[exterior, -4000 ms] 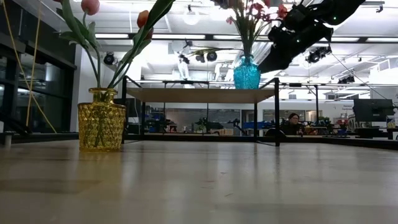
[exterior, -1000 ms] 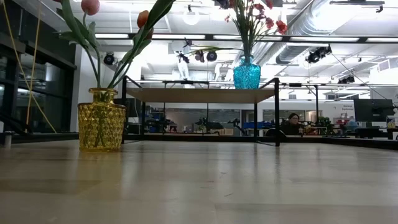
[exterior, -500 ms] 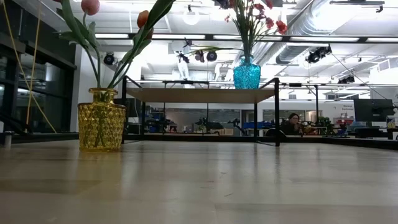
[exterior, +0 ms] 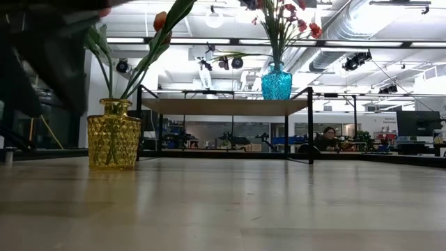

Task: Pick and place flowers into a vace then onto a shelf
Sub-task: Put the yellow vase with flowers on the shelf

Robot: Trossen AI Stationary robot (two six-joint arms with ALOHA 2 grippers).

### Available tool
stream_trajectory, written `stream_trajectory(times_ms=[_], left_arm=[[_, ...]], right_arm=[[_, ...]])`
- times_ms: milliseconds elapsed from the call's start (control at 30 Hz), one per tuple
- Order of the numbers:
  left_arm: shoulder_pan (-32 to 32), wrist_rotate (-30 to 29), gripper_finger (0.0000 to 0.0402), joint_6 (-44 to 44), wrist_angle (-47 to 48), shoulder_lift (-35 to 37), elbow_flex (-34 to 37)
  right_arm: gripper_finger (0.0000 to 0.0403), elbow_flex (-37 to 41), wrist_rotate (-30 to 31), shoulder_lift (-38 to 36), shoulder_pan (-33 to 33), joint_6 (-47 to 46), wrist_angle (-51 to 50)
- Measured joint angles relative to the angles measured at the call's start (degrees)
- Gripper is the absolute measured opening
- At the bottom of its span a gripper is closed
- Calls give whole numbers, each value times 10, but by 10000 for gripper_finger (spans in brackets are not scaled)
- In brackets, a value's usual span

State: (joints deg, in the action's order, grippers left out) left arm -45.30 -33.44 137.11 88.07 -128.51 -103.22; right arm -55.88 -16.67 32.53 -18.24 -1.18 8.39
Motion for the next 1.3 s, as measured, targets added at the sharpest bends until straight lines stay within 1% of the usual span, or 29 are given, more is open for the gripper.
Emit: stream_trajectory(times_ms=[167, 267, 367, 533, 700, 767, 900, 1100, 1300], left_arm=[[11, 0, 232, -6, -40, 4, 0], [11, -5, 232, -36, -65, 4, 0], [11, -8, 232, -52, -73, 3, 0], [11, -30, 239, -55, -77, 3, 0], [11, -38, 264, -83, -113, 3, 0], [10, -52, 275, -84, -126, 3, 0], [9, -70, 294, -85, -131, 3, 0], [9, -76, 323, -85, -137, 3, 0], [10, -76, 375, -85, -143, 3, 0]], right_arm=[[273, 0, 0, 0, 0, 1, 0], [273, 0, 0, 0, 0, 1, 0], [273, 0, 0, 0, 0, 1, 0], [273, 0, 0, 0, 0, -3, 0], [273, 0, 0, 0, 0, -3, 0], [273, 0, 0, 0, 0, -3, 0], [273, 0, 0, 0, 0, -3, 0], [273, 0, 0, 0, 0, -3, 0], [273, 0, 0, 0, 0, -3, 0]])
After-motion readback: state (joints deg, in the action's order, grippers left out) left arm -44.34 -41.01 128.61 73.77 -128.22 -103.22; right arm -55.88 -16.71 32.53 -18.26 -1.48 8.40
